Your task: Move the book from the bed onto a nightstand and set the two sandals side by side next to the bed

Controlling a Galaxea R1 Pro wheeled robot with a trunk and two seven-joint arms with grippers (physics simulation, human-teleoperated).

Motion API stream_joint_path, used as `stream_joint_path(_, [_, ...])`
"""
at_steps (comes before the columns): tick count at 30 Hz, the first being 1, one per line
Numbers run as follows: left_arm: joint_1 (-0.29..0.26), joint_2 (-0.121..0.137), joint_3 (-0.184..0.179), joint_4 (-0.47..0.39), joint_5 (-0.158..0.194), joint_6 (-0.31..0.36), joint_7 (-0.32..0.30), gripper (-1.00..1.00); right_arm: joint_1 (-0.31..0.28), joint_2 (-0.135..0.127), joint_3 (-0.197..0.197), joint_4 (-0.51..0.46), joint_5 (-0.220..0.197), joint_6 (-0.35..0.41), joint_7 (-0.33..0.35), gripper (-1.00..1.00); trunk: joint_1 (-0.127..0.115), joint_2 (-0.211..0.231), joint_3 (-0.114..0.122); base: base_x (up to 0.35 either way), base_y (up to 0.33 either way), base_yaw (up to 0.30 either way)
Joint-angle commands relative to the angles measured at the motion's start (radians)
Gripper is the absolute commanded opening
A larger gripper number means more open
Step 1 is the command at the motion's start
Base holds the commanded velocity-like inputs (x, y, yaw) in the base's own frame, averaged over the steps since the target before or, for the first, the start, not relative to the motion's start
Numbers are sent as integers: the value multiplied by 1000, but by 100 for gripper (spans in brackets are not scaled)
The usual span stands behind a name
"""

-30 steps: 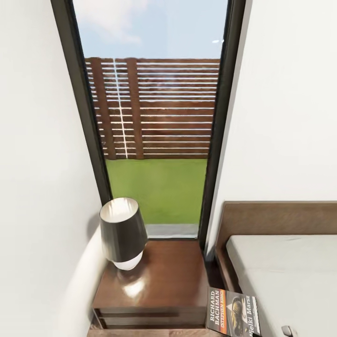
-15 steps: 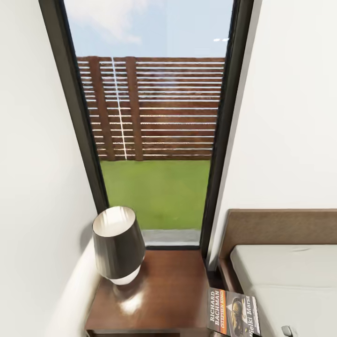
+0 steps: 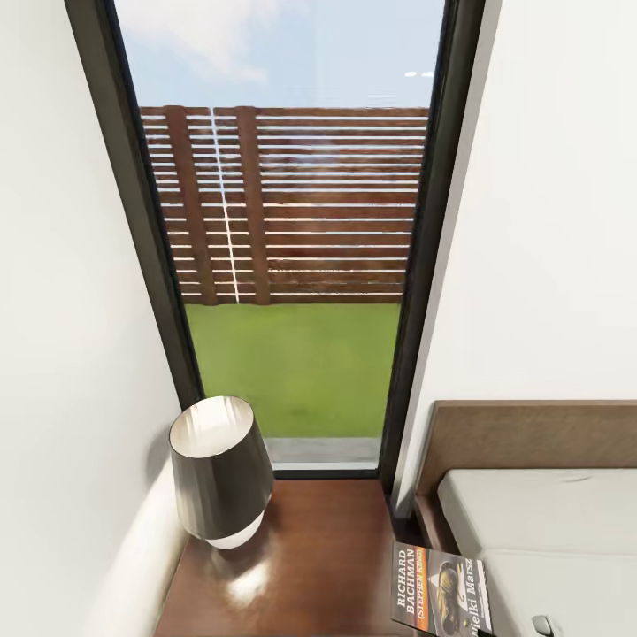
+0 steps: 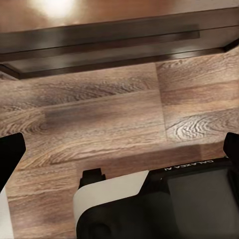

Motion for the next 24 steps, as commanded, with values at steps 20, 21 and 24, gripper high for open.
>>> stream_joint_path(20, [-2, 9, 16, -95, -3, 10, -444, 100, -2, 0, 7, 4, -6, -4, 3, -100, 0, -1, -2, 0, 0, 0])
stream_joint_path(21, [-2, 9, 16, -125, -2, 21, -478, 100, -2, 0, 7, 4, -6, -4, 3, -100, 0, -1, -2, 0, 0, 0])
stream_joint_path(24, [-10, 6, 20, -235, 19, 161, -566, 100, -2, 0, 7, 4, -6, -4, 3, -100, 0, -1, -2, 0, 0, 0])
